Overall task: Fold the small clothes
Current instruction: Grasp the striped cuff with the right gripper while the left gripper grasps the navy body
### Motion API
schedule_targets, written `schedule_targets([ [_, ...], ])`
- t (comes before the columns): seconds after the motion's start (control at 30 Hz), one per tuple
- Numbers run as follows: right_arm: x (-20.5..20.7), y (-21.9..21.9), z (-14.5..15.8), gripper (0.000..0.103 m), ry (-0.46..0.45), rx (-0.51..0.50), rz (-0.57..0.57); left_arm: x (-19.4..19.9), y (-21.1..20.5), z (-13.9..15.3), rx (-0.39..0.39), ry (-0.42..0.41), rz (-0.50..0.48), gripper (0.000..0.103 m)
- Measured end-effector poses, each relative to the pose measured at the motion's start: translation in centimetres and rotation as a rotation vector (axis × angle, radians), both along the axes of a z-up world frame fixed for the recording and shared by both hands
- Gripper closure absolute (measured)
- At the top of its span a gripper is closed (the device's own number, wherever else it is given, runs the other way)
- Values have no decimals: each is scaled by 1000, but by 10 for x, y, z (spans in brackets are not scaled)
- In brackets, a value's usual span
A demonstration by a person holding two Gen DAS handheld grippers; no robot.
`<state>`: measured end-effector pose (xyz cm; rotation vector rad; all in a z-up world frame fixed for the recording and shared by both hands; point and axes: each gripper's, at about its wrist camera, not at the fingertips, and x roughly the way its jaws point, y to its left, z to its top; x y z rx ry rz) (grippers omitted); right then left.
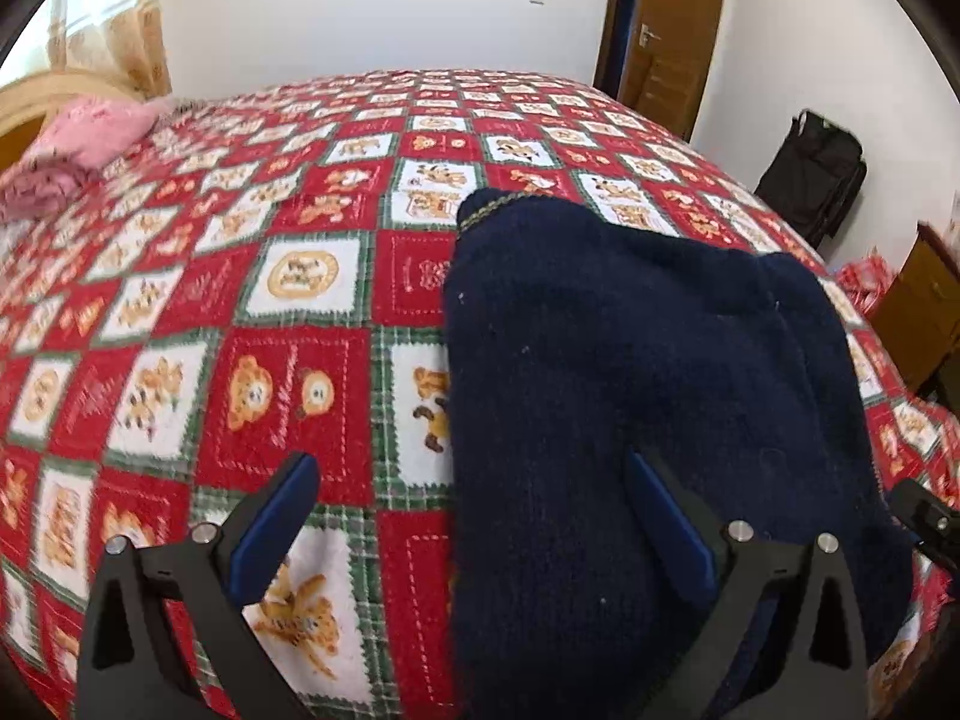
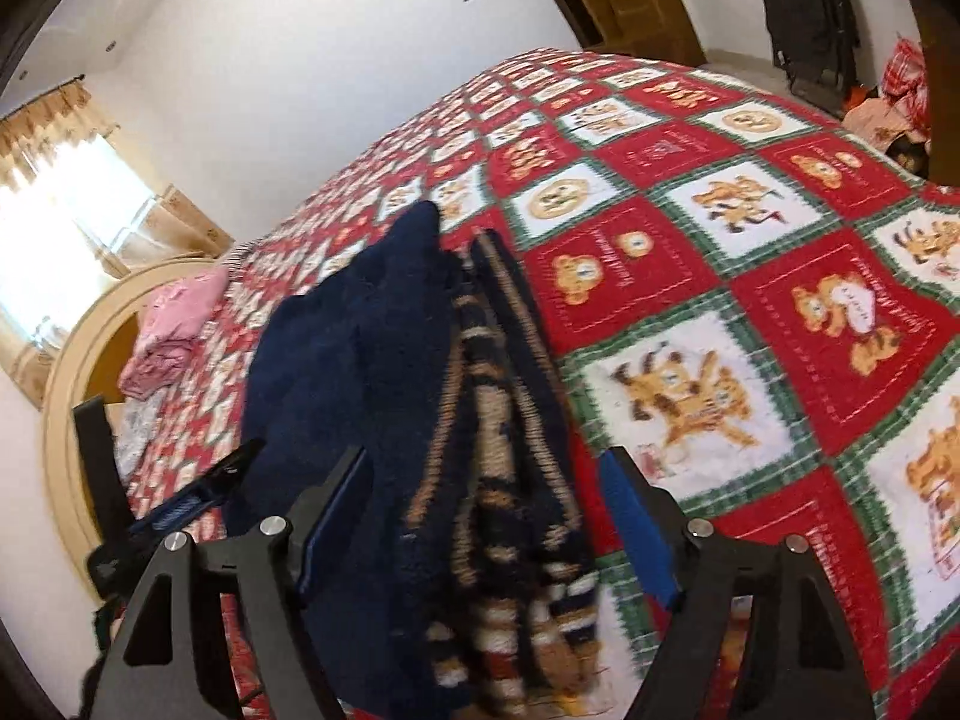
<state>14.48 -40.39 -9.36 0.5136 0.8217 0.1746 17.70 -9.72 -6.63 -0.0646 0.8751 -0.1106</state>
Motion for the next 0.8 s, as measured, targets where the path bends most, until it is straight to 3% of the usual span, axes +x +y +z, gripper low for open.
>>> schedule_targets([
  [0.17, -5, -8, -7, 25, 5, 7, -7, 2, 9, -7, -90, 36, 8, 0],
  [0.33, -1, -13, 1, 25, -10, 19, -41, -1, 4, -7, -69, 16, 14, 0],
  [0.47, 21, -1, 6, 25, -7, -57, -12, -2, 3, -8, -66, 17, 24, 0],
  [0.6, 36, 12, -13, 24, 33, -121, 21, 1, 19, -6, -224, 113, 21, 0],
  [0.67, 35, 13, -18, 23, 19, -104, 27, -1, 22, 0, -282, 92, 4, 0],
  [0.8, 33, 24, -17, 23, 20, -144, 66, 4, -4, -7, -195, 107, -70, 0],
])
